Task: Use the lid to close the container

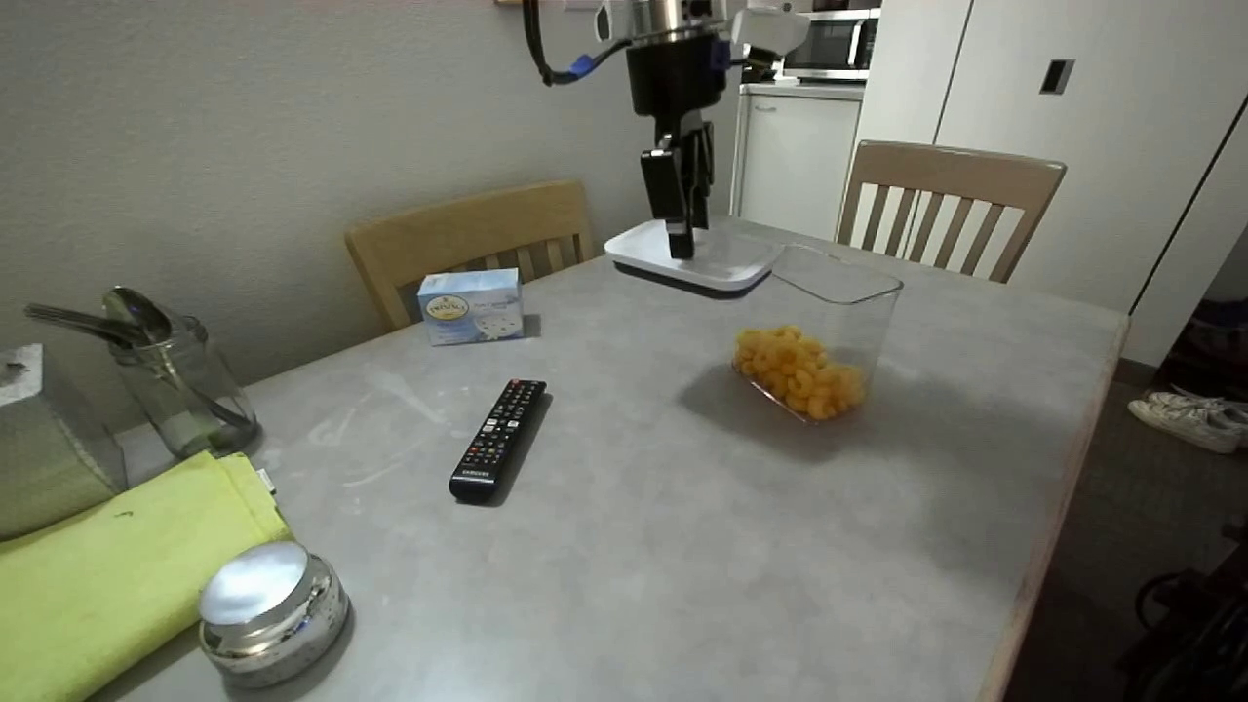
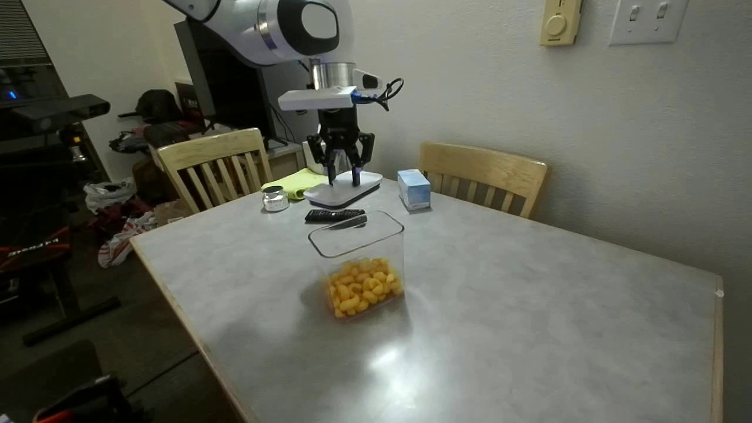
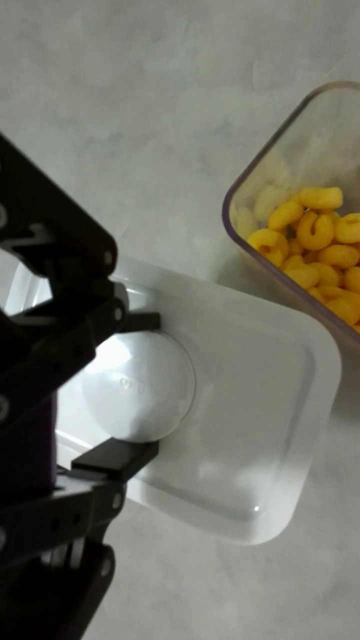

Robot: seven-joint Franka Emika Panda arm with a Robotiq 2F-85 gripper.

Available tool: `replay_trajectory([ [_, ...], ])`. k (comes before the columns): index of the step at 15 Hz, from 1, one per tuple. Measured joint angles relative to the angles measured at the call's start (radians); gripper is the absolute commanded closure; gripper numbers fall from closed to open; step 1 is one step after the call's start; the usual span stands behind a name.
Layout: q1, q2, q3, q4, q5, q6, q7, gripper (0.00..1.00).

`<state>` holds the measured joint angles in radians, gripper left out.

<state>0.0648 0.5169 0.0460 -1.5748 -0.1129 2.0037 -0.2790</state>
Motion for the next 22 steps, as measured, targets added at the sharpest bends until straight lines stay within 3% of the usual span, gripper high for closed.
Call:
replay_trajectory([
  [12, -0.002, -0.025, -0.059, 0.028, 0.000, -0.051, 0.331, 0.71],
  [22, -0.055, -0.163, -0.081, -0.191, 0.005, 0.013, 0.361, 0.71],
])
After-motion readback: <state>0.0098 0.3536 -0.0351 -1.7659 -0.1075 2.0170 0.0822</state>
